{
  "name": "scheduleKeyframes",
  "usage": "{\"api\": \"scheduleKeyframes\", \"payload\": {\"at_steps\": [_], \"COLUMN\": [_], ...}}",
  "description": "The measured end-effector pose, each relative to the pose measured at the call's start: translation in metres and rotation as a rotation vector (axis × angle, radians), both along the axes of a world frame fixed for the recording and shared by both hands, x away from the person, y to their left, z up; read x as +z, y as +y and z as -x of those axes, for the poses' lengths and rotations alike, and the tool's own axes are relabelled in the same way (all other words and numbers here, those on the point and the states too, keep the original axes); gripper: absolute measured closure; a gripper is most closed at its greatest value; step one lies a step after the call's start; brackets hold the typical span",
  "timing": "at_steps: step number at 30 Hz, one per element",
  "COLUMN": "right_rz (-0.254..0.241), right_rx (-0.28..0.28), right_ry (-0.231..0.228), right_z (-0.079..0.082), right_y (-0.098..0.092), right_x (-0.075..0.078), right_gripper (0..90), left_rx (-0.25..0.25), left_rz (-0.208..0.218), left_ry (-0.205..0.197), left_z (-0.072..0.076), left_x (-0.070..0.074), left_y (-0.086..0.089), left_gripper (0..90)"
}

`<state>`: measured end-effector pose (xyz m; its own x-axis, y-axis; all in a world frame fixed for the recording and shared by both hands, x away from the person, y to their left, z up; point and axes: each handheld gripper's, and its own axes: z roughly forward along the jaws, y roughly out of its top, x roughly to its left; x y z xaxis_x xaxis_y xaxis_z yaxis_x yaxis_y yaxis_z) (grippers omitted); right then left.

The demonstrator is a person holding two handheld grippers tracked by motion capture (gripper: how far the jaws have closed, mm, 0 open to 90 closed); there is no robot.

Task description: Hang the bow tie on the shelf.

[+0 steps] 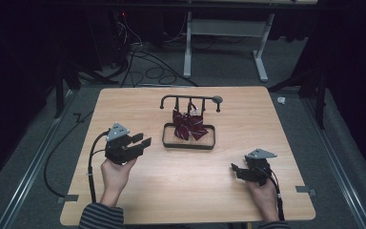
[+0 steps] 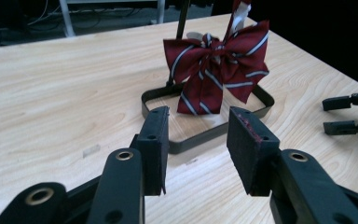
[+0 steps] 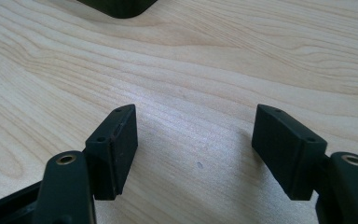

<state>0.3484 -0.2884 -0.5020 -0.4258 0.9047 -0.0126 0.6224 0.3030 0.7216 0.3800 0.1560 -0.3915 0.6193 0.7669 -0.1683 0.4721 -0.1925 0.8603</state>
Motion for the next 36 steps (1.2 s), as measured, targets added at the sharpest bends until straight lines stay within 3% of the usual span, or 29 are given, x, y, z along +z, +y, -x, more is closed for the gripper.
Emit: {"api": "scheduleKeyframes", "payload": {"at_steps": [4,12,17,26,36], "right_rz": [-0.001,-0.001,-0.002,-0.002,-0.002], "right_rx": [0.000,-0.002,-0.001,-0.002,-0.002], "right_ry": [0.000,0.000,0.000,0.000,0.000], "right_z": [0.000,0.000,0.000,0.000,0.000], "right_y": [0.000,0.000,0.000,0.000,0.000], "right_x": [0.000,0.000,0.000,0.000,0.000], "right_gripper": [32.5,32.5,32.6,32.6,32.6], "left_rx": [0.012,0.032,0.057,0.061,0.113], "left_rz": [-0.009,0.015,0.023,-0.041,-0.128], "left_ry": [0.016,0.030,0.054,0.102,0.128], "left_z": [0.003,0.007,0.010,0.013,0.015], "left_x": [-0.008,-0.018,-0.032,-0.060,-0.093], "left_y": [0.005,0.013,0.015,0.011,0.010], "left_gripper": [58.9,58.5,57.1,56.5,54.7]}}
